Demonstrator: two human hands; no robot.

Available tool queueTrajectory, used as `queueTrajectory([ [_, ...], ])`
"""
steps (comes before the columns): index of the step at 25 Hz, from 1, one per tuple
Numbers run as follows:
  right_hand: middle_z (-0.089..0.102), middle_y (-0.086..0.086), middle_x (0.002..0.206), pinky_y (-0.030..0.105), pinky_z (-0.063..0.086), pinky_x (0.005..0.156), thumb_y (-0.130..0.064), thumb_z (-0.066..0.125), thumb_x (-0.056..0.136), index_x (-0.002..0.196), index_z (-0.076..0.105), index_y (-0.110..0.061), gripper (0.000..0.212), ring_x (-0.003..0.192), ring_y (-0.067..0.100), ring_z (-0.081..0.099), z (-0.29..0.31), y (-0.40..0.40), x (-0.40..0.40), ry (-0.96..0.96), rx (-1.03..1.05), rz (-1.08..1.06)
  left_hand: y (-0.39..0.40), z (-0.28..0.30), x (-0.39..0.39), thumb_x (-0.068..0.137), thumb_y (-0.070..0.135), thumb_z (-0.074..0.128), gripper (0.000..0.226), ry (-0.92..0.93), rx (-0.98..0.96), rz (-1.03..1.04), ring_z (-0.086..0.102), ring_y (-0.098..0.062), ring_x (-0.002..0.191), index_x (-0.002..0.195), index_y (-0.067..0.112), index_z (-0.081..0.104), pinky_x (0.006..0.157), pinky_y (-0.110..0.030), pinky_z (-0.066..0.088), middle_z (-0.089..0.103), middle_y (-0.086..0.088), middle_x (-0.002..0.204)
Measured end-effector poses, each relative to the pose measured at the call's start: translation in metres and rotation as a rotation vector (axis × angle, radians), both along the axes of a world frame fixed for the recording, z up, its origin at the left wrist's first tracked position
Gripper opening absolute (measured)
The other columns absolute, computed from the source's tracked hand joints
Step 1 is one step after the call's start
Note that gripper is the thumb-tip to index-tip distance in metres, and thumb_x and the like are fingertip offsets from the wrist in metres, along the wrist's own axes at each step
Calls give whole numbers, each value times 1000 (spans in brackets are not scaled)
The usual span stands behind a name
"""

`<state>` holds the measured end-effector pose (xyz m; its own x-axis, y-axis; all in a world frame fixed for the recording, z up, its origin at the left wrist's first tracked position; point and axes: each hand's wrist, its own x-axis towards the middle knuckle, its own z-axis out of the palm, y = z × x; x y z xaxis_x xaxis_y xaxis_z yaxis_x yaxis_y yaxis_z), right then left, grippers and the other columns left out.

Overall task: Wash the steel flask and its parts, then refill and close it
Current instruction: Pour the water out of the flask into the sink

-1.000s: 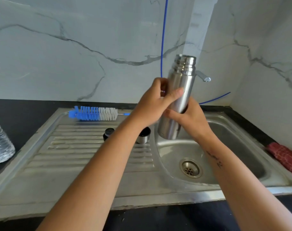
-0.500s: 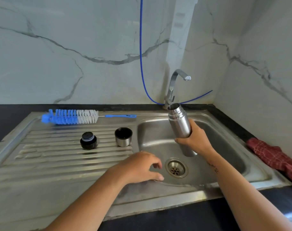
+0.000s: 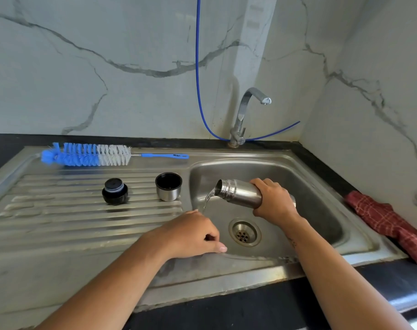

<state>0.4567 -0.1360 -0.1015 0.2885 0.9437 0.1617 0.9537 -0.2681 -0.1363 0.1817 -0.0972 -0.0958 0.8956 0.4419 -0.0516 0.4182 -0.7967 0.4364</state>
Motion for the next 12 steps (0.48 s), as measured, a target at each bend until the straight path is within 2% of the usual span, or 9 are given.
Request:
queueTrajectory([
  [4,57,-5,118,39,42,102,-26,85,67,135,48,-36,77,108,19,54,0,-1,2,-2,1,-20,3,-4,0,95,62,56,45,-11,-7,-4,59,-6,69,78,23,70,116,-45,37,66,3,71],
  [8,57,-4,119,40,40,106,-26,84,69,136,48,-35,77,110,21,54,2,-1,4,-27,9,-28,3,-5,1,96,60,55,46,-18,1,-10,61,-11,69,77,21,70,119,-41,32,67,0,72],
  [12,57,-2,120,41,39,107,-25,84,70,137,48,-34,77,112,22,53,4,0,5,-30,28,-42,3,-6,1,96,60,55,44,-26,6,-12,62,-9,69,77,23,70,120,-39,31,68,2,72],
])
